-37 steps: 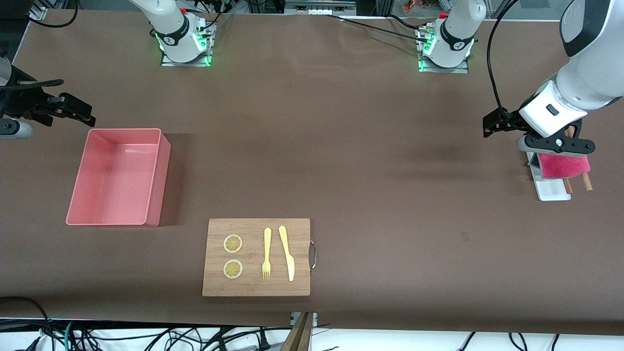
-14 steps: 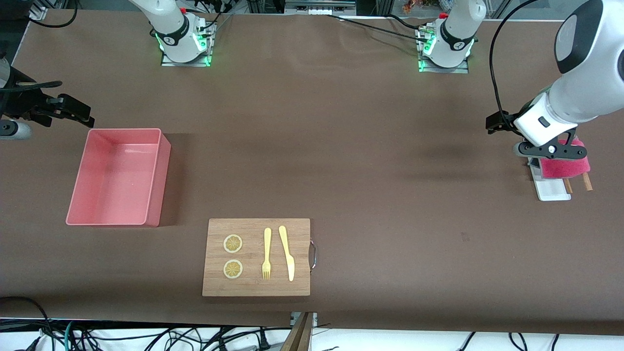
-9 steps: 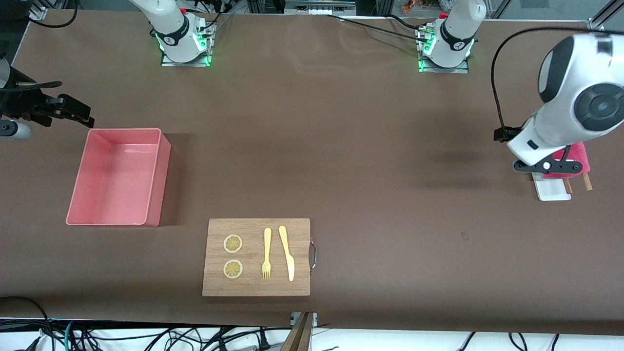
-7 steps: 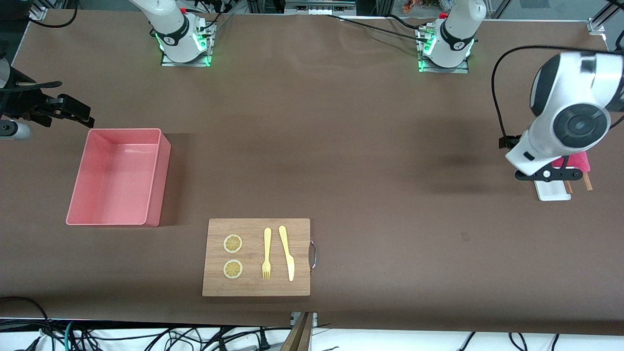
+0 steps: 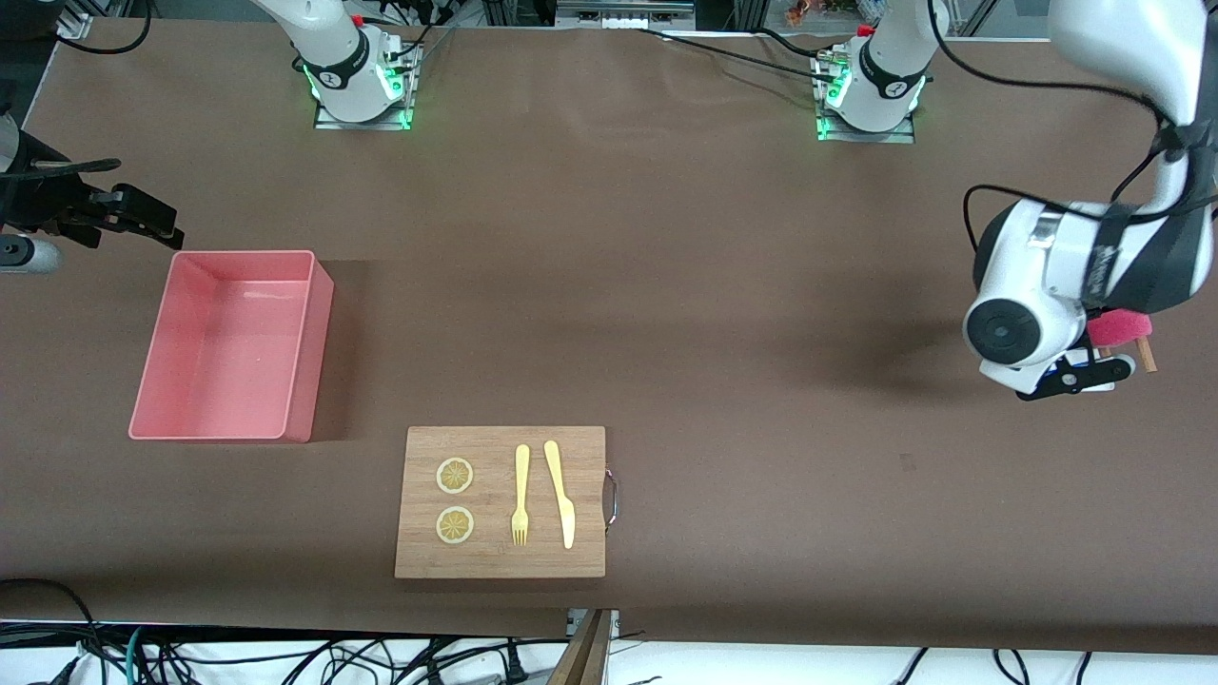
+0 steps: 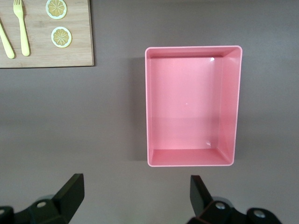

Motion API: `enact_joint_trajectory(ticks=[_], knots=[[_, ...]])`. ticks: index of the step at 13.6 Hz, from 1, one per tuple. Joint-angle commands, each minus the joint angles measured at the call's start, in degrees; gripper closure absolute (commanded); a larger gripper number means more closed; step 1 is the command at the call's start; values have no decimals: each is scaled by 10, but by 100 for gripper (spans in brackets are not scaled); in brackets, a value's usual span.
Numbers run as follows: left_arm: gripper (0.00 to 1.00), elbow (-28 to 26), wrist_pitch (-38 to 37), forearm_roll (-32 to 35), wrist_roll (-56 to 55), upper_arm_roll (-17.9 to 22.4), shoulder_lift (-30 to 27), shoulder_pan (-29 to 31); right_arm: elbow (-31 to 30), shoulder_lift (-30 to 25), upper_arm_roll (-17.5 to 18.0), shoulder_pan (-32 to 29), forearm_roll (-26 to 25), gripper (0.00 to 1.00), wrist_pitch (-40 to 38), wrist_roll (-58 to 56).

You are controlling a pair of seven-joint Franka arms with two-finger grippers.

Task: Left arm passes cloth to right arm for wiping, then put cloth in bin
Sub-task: 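Lower the left gripper onto the pink cloth on the white tray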

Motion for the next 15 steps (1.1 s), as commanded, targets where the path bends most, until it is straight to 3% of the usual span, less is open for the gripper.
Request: enact_joint_trajectory(ticks=[1,4,8,10,13,15], knots=[[0,1,0,96,-146,1,76,-4,12,6,2,-5,3,0,-2,-6],[0,-16,1,202,-271,3,138,3,12,6,2,-6,3,0,-3,-6],[3,-58,1,322,-404,3,175,32,12,6,2,-4,3,0,-2,-6],[20,-61,1,324,-419,3,188,37,12,6,2,-6,3,0,-2,-6],[30,-62,1,325,-449,3,212,38,12,6,2,-4,3,0,-2,-6],[53,-62,-2,325,-451,3,212,37,12,6,2,-5,4,0,-2,-6]])
